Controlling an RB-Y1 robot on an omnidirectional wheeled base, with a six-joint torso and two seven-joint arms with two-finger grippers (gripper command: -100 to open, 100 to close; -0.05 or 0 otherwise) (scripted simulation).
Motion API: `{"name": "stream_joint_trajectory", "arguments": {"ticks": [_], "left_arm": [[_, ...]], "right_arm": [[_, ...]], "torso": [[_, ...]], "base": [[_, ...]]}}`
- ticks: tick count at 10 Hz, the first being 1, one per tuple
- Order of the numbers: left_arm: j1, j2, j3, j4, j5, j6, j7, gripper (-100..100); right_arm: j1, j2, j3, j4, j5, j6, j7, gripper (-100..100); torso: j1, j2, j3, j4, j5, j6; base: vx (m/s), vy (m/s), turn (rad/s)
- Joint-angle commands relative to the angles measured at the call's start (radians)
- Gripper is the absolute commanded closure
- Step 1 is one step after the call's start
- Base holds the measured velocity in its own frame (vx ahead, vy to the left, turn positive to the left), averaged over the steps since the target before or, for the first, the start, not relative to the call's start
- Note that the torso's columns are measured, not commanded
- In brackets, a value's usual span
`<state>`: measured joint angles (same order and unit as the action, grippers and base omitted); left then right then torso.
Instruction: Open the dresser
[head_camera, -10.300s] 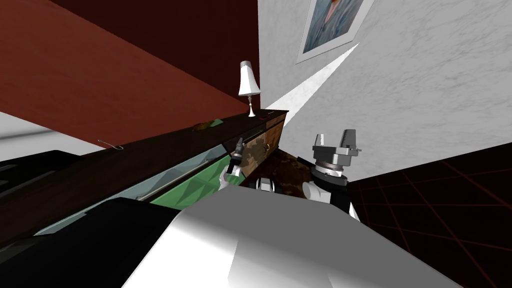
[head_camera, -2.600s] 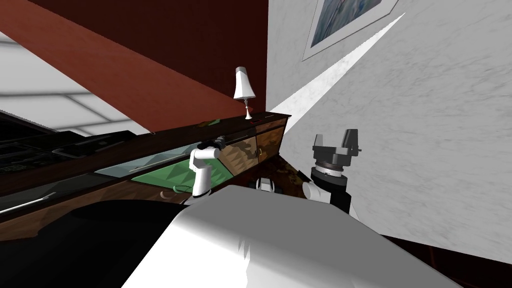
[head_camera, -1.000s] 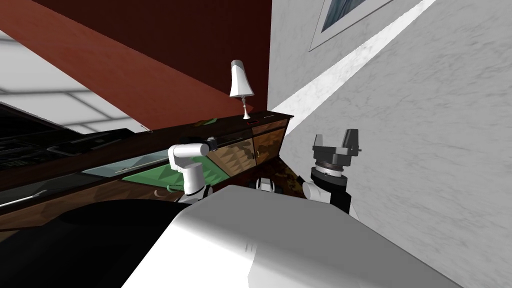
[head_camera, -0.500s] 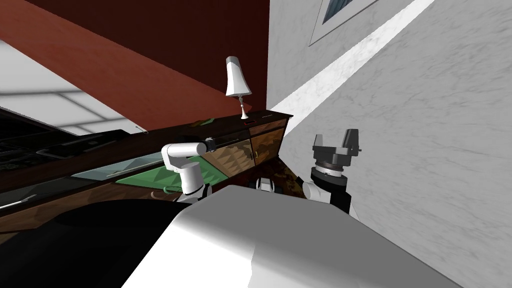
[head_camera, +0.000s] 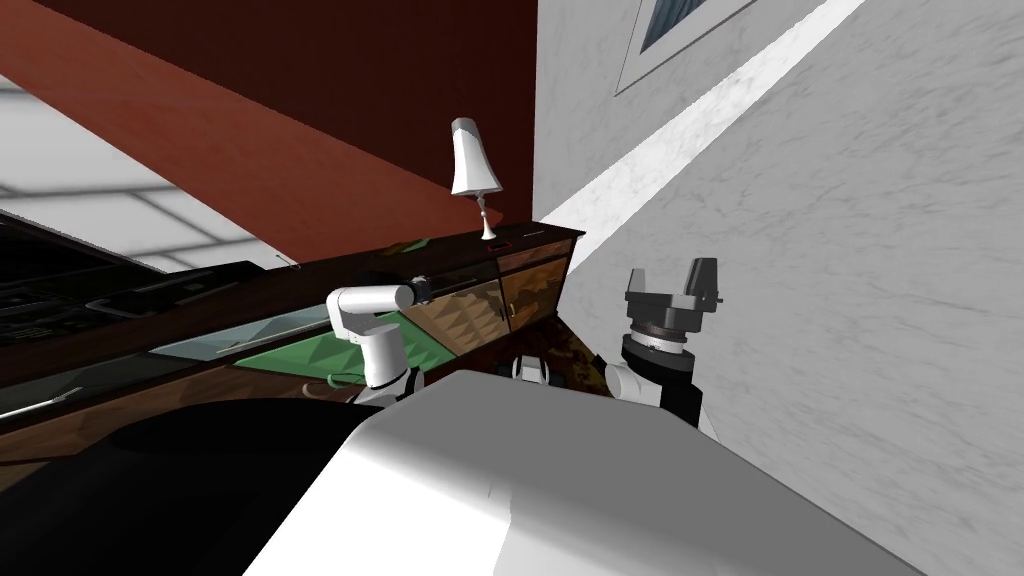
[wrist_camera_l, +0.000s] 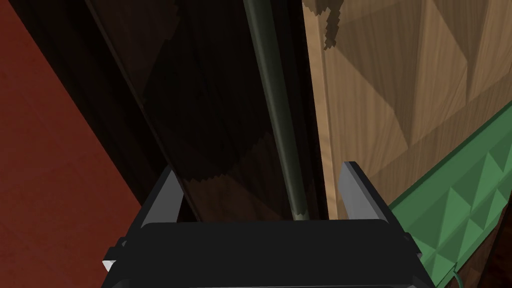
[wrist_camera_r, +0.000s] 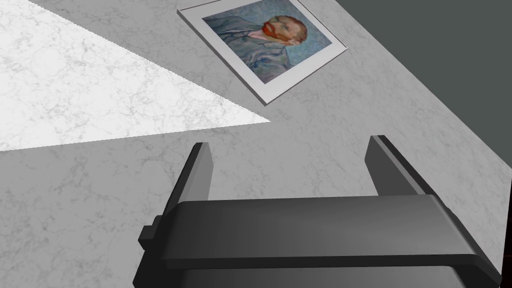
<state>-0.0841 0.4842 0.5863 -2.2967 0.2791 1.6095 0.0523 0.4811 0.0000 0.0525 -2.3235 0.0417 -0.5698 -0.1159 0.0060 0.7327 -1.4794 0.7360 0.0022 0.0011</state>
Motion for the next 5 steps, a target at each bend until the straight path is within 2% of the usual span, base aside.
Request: {"name": "stream_joint_trajectory", "arguments": {"ticks": [1, 2, 3, 5], "left_arm": [[-0.002, 0.004, 0.009, -0.025, 0.007, 0.026, 0.004, 100], [-0.002, 0.005, 0.012, -0.037, 0.011, 0.039, 0.006, 100], [-0.003, 0.006, 0.014, -0.032, 0.011, 0.023, 0.004, 100], [0.005, 0.001, 0.014, -0.057, 0.015, 0.038, 0.005, 100]], "right_arm": [[0.0, 0.0, 0.0, 0.0, 0.0, 0.0, 0.0, 0], [0.0, 0.0, 0.0, 0.0, 0.0, 0.0, 0.0, 0], [0.0, 0.0, 0.0, 0.0, 0.0, 0.0, 0.0, 0], [0.0, 0.0, 0.0, 0.0, 0.0, 0.0, 0.0, 0]], "torso": [[-0.001, -0.001, -0.001, 0.0, 0.0, 0.0], [-0.001, 0.001, 0.001, -0.002, 0.002, -0.002], [-0.002, 0.003, 0.002, -0.001, 0.001, -0.002], [-0.006, 0.008, 0.006, 0.0, 0.001, -0.002]], "base": [[-0.008, -0.002, -0.014], [-0.014, -0.007, 0.002], [-0.007, -0.005, -0.002], [-0.12, -0.086, 0.034]]}}
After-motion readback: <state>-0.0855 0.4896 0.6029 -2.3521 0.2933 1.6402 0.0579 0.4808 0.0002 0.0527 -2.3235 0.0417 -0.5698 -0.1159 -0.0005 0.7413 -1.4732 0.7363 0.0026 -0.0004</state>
